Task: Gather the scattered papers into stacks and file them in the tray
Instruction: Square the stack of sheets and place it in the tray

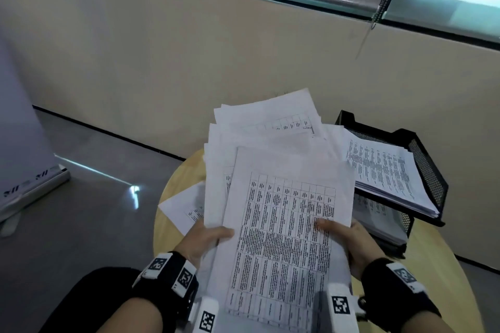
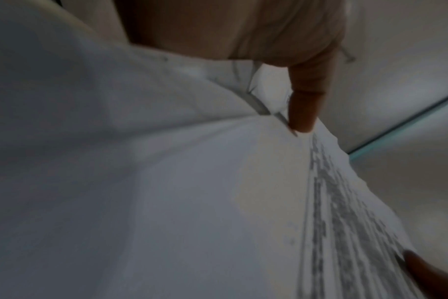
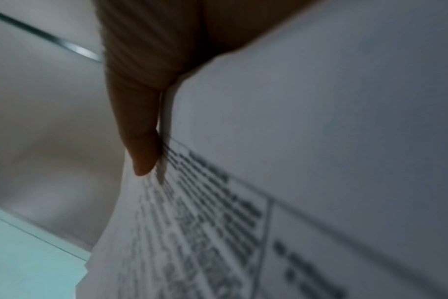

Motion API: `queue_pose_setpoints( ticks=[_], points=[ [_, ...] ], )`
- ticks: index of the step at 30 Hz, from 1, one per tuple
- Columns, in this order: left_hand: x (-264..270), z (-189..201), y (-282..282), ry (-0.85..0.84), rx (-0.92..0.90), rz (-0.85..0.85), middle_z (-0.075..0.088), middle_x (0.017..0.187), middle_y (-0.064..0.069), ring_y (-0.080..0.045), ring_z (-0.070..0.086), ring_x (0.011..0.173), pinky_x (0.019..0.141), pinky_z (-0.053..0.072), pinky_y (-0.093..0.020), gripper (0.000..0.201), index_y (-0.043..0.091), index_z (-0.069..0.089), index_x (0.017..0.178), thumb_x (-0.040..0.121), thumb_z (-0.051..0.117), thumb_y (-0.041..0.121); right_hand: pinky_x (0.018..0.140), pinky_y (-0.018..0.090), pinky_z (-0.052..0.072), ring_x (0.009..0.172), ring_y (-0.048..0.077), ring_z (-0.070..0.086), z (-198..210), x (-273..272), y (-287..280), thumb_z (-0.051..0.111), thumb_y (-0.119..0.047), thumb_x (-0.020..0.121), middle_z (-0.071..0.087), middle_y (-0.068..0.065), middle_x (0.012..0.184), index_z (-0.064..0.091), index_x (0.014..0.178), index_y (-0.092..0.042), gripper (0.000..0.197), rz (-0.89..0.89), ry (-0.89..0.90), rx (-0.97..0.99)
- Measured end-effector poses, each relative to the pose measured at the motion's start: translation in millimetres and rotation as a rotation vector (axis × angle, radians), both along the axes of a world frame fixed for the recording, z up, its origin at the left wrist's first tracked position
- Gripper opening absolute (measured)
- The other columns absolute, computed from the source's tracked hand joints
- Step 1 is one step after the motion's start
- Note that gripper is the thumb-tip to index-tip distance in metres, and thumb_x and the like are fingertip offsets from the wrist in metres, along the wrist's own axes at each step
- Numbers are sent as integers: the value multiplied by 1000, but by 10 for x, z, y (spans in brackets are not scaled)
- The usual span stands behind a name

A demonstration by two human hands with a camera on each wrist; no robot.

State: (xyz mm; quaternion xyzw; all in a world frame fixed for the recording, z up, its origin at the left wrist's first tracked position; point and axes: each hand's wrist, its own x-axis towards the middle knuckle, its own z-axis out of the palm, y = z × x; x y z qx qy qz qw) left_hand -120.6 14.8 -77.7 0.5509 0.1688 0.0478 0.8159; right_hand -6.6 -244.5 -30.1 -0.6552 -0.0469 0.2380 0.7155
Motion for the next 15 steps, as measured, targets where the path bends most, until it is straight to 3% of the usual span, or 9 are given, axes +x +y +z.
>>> queue_pose_setpoints(
  ticks=[2,4,7,9,11,13,15],
  points=[
    [38,-61,-78,-2,13,-62,73,103,-8,-20,69,98,97,49,-40,78,4,60,116,44,87,19,58,39,57,63,31,65,10,-49,-35,97,-22,31,67,23,83,64,103,6,84,10,22,-23],
    [61,-95,-135,6,19,-97,71,108,-9,-23,66,105,97,48,-40,99,4,58,121,33,94,32,59,41,57,67,34,67,35,-114,-71,92,-12,44,69,25,88,62,107,5,72,25,31,-23],
    [95,-137,-163,22,8,-122,69,113,-11,-27,63,111,104,42,-49,106,3,55,124,33,96,37,60,41,58,70,36,68,77,-206,-215,86,-4,54,70,26,91,62,108,4,59,68,43,-45],
    [106,-148,-177,30,42,-172,70,112,-10,-25,63,111,104,41,-49,95,4,59,119,38,95,38,57,37,58,68,34,70,88,-286,-333,77,6,67,72,23,88,62,104,3,40,93,91,-49],
    [113,-117,-232,23,113,-222,74,97,-5,-17,68,99,93,50,-34,72,3,66,102,41,91,33,54,33,57,69,33,71,65,-350,-441,65,13,72,72,23,87,62,102,5,31,72,103,-105],
    [141,-113,-315,32,156,-186,75,89,-3,-14,70,88,78,52,-23,50,3,66,102,56,80,15,51,29,56,66,32,71,40,-391,-520,65,16,74,72,24,85,62,99,10,26,21,70,-185],
    [184,-112,-400,52,158,-87,73,93,-5,-17,69,85,74,53,-22,38,3,63,110,73,68,-5,49,27,54,60,30,70,13,-397,-596,66,15,74,72,23,80,63,95,12,22,-35,23,-256]
  ],
)
